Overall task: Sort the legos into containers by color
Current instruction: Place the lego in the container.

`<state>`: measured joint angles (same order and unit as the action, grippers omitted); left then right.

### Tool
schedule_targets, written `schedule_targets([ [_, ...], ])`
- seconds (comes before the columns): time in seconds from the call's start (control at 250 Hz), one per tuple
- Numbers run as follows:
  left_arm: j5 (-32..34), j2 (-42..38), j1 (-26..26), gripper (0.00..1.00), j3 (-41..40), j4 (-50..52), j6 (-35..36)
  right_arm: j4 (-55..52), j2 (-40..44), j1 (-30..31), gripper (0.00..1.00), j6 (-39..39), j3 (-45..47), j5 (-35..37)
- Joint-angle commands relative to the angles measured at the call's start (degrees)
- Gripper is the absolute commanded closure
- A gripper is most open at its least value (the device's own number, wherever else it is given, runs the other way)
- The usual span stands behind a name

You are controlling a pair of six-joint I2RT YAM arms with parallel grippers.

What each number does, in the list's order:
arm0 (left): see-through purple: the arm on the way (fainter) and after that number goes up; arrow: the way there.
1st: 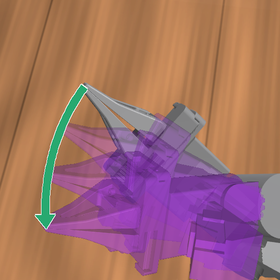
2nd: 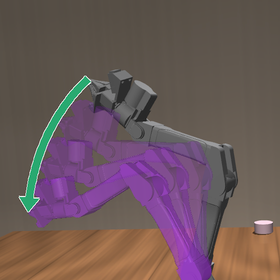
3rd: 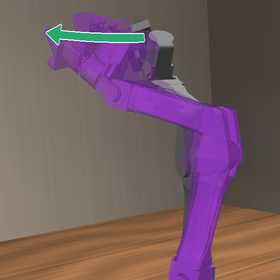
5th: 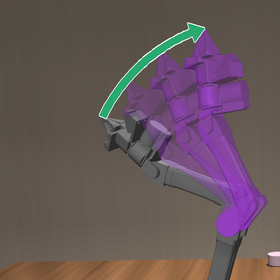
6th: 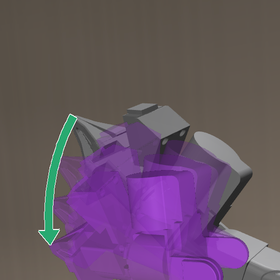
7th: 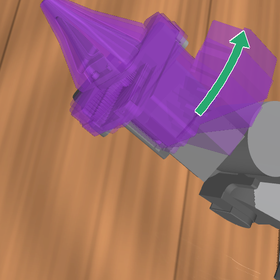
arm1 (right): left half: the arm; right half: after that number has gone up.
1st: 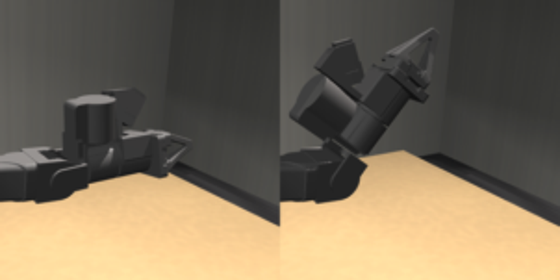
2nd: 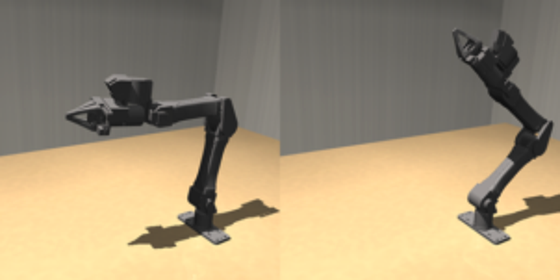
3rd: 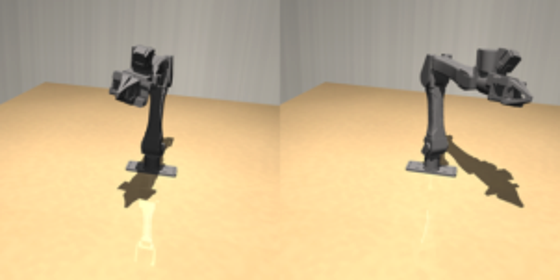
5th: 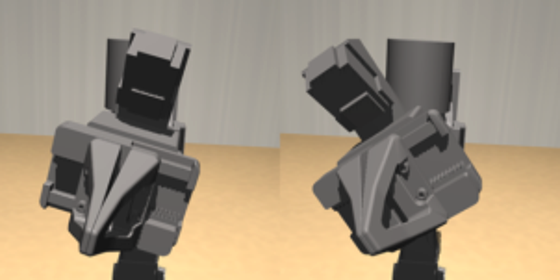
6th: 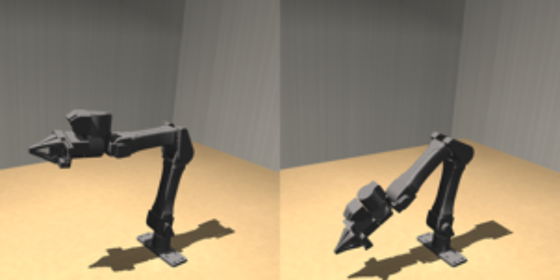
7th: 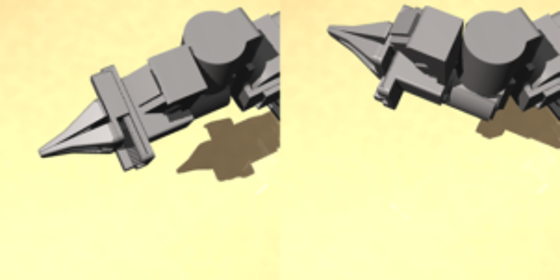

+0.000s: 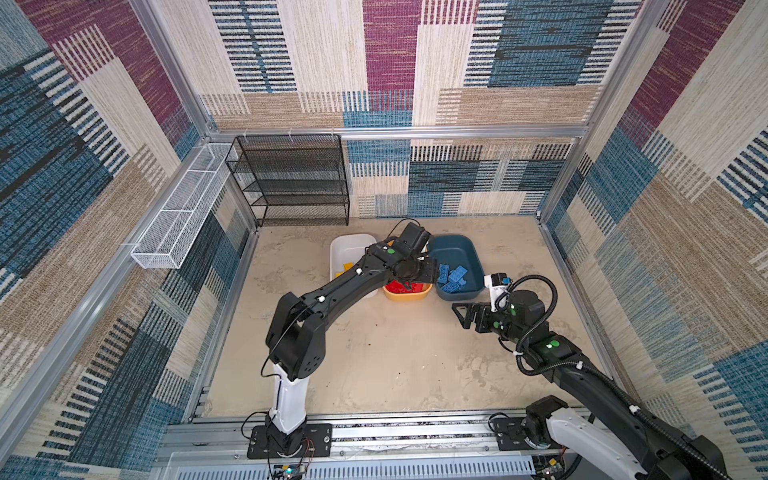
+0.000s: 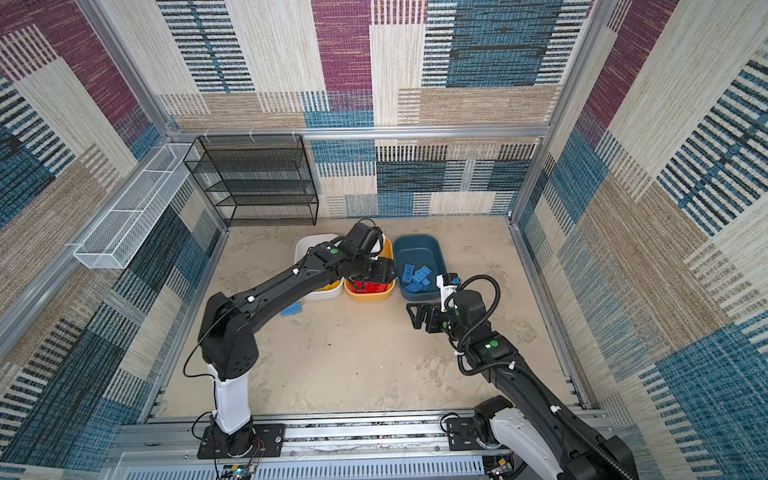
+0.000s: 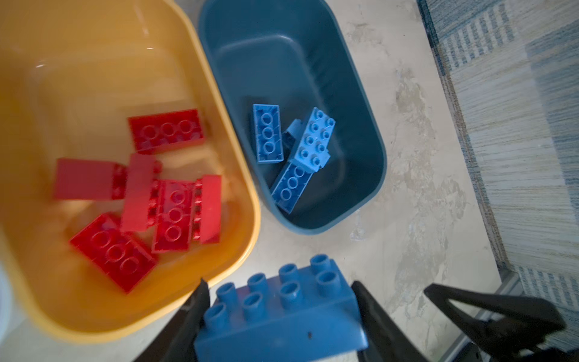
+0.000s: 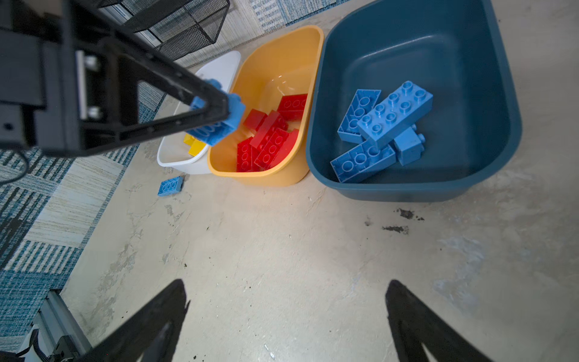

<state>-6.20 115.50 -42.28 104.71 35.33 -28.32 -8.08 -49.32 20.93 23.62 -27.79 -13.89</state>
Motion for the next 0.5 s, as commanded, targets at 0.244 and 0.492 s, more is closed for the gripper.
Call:
schedule_targets([
  [0.244,-4.18,20.35,-1.93,0.59,25.41,8.78,0.74,-3.38,3.06,0.14,0.01,2.85,0.74,0.53],
  [0.492,-2.74,21.6,-2.06,0.32,29.22,6.46,0.58,-4.73,3.58,0.16,0.02,2.58,0.31,0.08],
])
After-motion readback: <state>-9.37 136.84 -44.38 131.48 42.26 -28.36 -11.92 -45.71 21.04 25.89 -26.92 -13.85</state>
